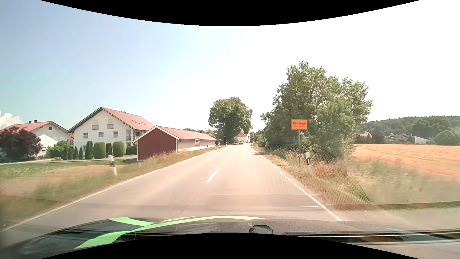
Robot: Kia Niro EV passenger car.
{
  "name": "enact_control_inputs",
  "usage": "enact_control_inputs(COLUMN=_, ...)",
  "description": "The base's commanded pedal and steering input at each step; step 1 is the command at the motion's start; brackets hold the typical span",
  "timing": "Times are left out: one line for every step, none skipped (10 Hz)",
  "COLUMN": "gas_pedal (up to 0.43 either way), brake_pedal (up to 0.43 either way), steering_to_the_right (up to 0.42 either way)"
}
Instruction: Follow the waypoints while adhering to traffic rules and regulations
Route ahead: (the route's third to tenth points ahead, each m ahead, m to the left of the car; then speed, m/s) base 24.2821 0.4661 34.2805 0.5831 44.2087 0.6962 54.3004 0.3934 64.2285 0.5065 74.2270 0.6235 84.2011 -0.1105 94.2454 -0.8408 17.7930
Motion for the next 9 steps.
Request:
enact_control_inputs(gas_pedal=0.0, brake_pedal=0.0, steering_to_the_right=0.0)
enact_control_inputs(gas_pedal=0.0, brake_pedal=0.0, steering_to_the_right=0.0)
enact_control_inputs(gas_pedal=0.0, brake_pedal=0.0, steering_to_the_right=0.0)
enact_control_inputs(gas_pedal=0.0, brake_pedal=0.0, steering_to_the_right=0.0)
enact_control_inputs(gas_pedal=0.0, brake_pedal=0.0, steering_to_the_right=0.0)
enact_control_inputs(gas_pedal=0.0, brake_pedal=0.0, steering_to_the_right=0.0)
enact_control_inputs(gas_pedal=0.0, brake_pedal=0.0, steering_to_the_right=0.0)
enact_control_inputs(gas_pedal=0.0, brake_pedal=0.0, steering_to_the_right=0.0)
enact_control_inputs(gas_pedal=0.0, brake_pedal=0.0, steering_to_the_right=0.0)
